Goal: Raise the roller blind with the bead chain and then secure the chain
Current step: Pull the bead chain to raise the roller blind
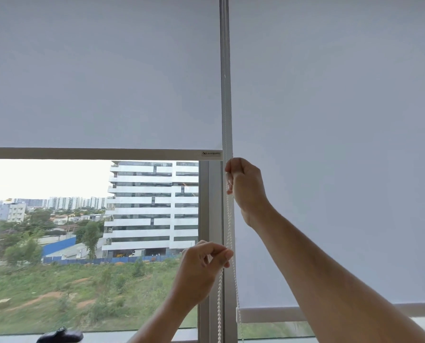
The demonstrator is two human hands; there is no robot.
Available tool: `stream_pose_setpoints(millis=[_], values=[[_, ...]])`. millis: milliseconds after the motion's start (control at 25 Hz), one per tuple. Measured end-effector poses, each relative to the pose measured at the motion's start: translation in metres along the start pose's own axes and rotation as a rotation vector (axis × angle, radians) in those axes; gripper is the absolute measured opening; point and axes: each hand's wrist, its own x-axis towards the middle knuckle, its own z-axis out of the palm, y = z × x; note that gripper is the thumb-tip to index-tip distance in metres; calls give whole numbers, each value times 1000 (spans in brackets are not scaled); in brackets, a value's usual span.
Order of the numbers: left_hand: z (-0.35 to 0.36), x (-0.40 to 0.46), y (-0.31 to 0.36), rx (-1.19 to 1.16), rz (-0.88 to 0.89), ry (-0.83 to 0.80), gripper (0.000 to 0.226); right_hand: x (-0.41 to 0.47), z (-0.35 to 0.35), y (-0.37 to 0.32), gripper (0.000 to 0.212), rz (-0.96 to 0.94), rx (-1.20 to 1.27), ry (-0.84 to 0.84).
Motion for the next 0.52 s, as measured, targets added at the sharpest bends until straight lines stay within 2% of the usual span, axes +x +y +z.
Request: stream_pose_setpoints(millis=[120,240,320,440,520], values=[[-12,5,2,-17,12,-52,51,-12,-1,2,43,-50,-54,18],[-23,24,8,-54,16,47,71,-30,-1,15,38,-44,-58,-21],[-28,39,21,-38,32,101,61,-43,-2,23,37,-44,-63,-33],[-31,62,47,12,41,62,39,-60,-3,30,40,-45,-37,-13],[-30,78,65,4,40,37,47,-72,-2,33,39,-46,-11,-15]])
